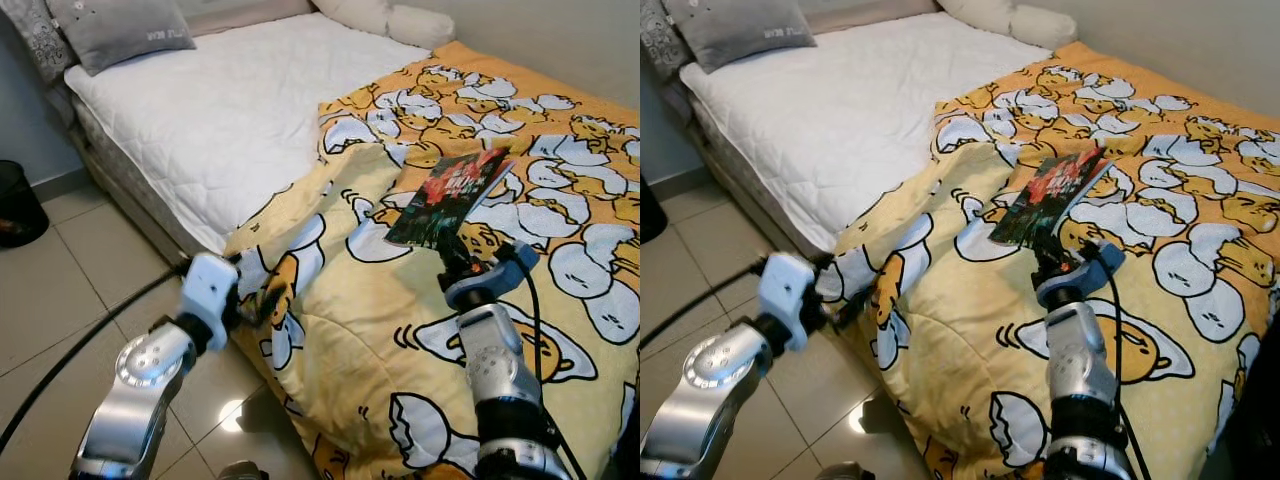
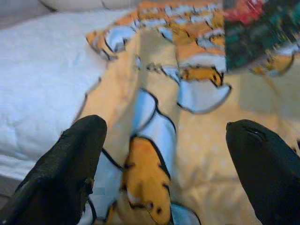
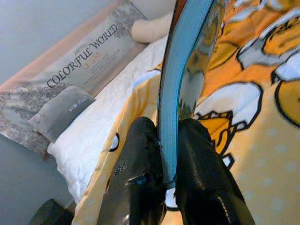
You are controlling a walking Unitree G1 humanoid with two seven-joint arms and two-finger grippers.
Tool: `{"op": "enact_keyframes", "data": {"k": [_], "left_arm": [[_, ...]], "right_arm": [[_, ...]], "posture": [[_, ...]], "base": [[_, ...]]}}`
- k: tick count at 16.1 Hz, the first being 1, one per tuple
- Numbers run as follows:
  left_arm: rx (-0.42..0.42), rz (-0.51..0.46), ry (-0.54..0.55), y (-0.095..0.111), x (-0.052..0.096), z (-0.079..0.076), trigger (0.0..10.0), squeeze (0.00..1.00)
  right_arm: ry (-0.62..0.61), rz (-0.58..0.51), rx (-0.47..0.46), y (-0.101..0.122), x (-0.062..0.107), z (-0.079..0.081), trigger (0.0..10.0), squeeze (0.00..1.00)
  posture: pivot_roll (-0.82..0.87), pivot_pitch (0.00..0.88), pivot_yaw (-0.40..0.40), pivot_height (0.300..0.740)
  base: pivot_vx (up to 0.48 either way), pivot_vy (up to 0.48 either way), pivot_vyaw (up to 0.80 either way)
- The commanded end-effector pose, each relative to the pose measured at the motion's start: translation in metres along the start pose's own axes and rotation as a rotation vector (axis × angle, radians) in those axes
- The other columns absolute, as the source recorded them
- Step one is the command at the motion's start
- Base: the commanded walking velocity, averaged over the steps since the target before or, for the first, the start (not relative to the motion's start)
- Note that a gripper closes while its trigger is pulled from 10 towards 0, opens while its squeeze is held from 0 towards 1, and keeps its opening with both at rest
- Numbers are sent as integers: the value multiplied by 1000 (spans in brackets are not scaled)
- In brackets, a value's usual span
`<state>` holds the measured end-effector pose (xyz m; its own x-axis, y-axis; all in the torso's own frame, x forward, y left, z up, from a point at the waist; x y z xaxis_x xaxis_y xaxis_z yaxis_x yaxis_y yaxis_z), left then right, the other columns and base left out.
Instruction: Clean up the room
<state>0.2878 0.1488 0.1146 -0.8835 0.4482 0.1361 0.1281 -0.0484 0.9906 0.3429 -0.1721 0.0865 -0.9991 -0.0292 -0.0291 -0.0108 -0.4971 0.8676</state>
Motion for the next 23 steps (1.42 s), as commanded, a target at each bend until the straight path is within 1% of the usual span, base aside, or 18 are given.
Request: {"op": "enact_keyframes", "data": {"k": [1,2,3,4,5,6,8,9,11,13,14,16,17,18,19,20,22,23], "left_arm": [[-10,-8,19,5,-3,2,10000,282],[-15,-8,18,5,-3,2,10000,282],[-12,2,31,5,-6,3,10000,259],[-8,2,46,5,-8,4,10000,184],[-8,2,49,5,-10,3,10000,184],[-8,4,44,3,-12,1,10000,184],[-21,-2,48,7,-16,1,10000,180],[-23,-4,51,8,-17,2,10000,180],[-17,-16,82,13,-20,7,10000,157],[-21,-16,87,14,-21,9,10000,137],[-41,-8,72,11,-21,6,10000,137],[-43,-8,71,12,-22,6,10000,137],[-48,-10,78,13,-23,6,10000,137],[-54,-5,99,14,-24,11,10000,145],[-46,-7,117,16,-24,16,10000,145],[-21,-10,134,16,-24,20,10000,141],[16,-13,180,14,-27,27,10000,145],[22,-15,182,14,-27,27,10000,145]], "right_arm": [[-54,-65,37,16,1,-3,10000,0],[-77,-58,41,15,4,-4,10000,0],[-64,-45,60,16,9,-2,10000,0],[-48,-39,89,18,14,0,10000,0],[-59,-26,147,19,15,0,10000,0],[-75,-17,201,19,11,-1,10000,0],[-40,-11,193,20,9,12,10000,0],[-37,-7,192,19,9,14,10000,0],[-48,5,183,16,8,19,10000,0],[-46,12,204,15,5,24,10000,0],[-54,18,243,16,2,26,10000,0],[-56,20,235,16,1,28,10000,0],[-62,28,226,13,1,28,10000,0],[-71,55,234,6,1,28,10000,0],[-58,68,264,2,1,31,10000,0],[-18,52,218,3,2,37,10000,0],[-42,73,292,4,-3,34,10000,0],[-35,75,296,4,-4,35,10000,0]], "posture": [[123,0,-59,740],[123,0,-59,740],[111,0,-45,740],[91,0,-30,740],[73,0,-21,740],[79,0,-28,740],[96,0,-44,740],[97,0,-43,740],[86,0,-31,740],[77,0,-23,740],[85,0,-27,740],[95,0,-33,740],[144,0,-70,740],[138,0,-60,740],[120,0,-44,740],[103,0,-36,740],[90,0,-22,740],[91,0,-23,740]], "base": [[0,0,0],[0,0,0],[0,0,0],[0,0,0],[0,0,0],[0,0,0],[0,0,-800],[0,0,-800],[0,0,-800],[0,0,-800],[0,0,-800],[0,0,-800],[0,0,-800],[0,0,-800],[0,0,-800],[0,0,-800],[0,0,-800],[0,0,-800]]}}
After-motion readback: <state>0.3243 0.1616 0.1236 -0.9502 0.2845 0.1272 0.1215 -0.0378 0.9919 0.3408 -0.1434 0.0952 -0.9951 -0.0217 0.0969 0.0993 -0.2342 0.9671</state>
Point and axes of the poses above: a point about 5 cm out from each wrist's last joint towards the gripper, its own x axis pointing back from the gripper into the wrist, its own y axis along the axis of the wrist's last joint, z = x × y, the point moved 3 cm from there along -x, pointing out of the wrist towards the gripper, and after that the axes turned 10 degrees about x, right-handed, at the moved point
